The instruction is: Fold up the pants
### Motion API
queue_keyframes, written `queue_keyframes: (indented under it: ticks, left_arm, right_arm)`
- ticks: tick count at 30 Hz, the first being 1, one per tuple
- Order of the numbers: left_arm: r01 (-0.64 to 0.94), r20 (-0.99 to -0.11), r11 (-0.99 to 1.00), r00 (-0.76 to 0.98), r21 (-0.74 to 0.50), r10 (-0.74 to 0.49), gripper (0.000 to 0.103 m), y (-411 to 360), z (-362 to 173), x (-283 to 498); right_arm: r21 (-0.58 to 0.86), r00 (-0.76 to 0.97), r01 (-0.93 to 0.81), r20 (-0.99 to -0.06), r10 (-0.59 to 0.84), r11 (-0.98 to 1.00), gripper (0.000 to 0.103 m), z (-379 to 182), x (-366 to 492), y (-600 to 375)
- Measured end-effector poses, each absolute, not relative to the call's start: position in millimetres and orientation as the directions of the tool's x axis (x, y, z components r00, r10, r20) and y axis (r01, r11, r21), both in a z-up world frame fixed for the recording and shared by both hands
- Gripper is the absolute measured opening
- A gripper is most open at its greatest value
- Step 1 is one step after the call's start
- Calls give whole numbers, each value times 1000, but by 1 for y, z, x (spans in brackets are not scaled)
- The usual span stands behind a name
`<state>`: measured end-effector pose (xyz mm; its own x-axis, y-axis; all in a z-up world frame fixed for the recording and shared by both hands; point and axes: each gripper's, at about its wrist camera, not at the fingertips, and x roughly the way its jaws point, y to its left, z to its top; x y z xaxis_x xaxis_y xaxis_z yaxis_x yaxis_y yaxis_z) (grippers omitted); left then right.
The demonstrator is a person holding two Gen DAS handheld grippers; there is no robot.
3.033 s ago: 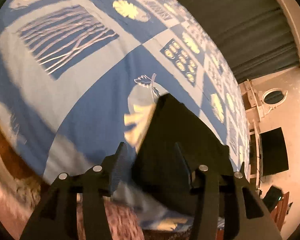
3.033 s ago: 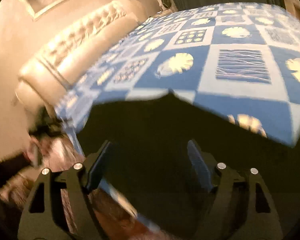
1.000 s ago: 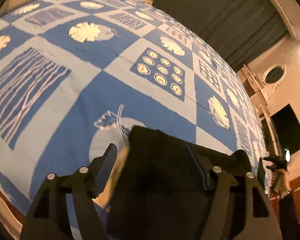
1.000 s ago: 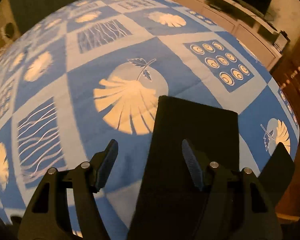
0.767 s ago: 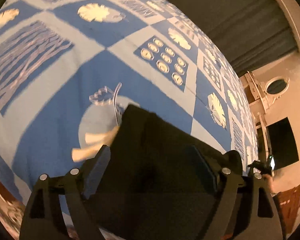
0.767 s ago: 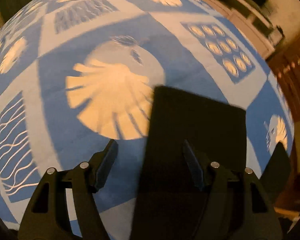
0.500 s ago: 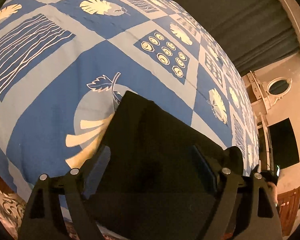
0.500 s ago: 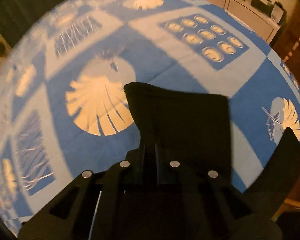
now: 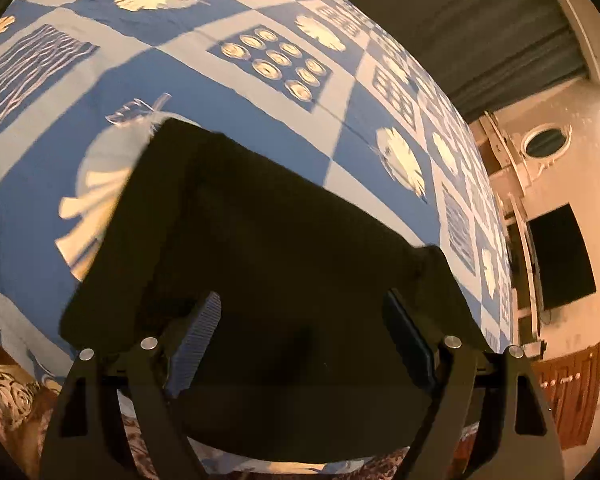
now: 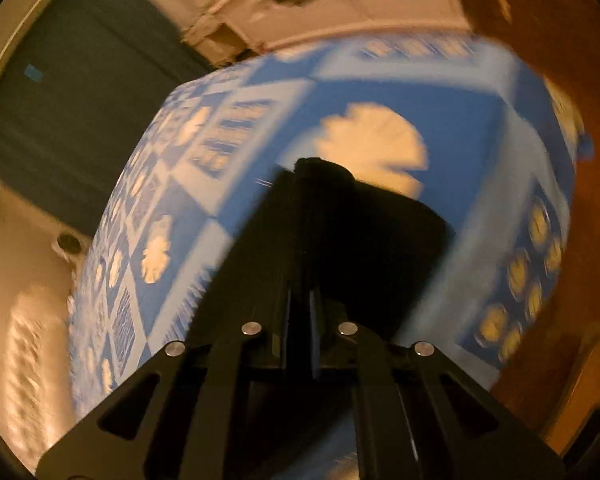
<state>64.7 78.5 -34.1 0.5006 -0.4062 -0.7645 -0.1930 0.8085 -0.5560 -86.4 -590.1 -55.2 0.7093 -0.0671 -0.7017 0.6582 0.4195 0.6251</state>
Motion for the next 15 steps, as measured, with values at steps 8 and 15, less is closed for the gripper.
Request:
queue_keyframes:
  ticks: [8,15]
  left_arm:
    - [-173,-764,832,525,-527,-375,81,63,-28,55]
    - [-169,-765,827,512,-536,-391,81,59,-33,51]
  right_arm:
    - [744,803,580,-591,-79,332,6,-72,-104,-595]
    - [760,796,602,-596,-106,244,8,-95,-117,-610]
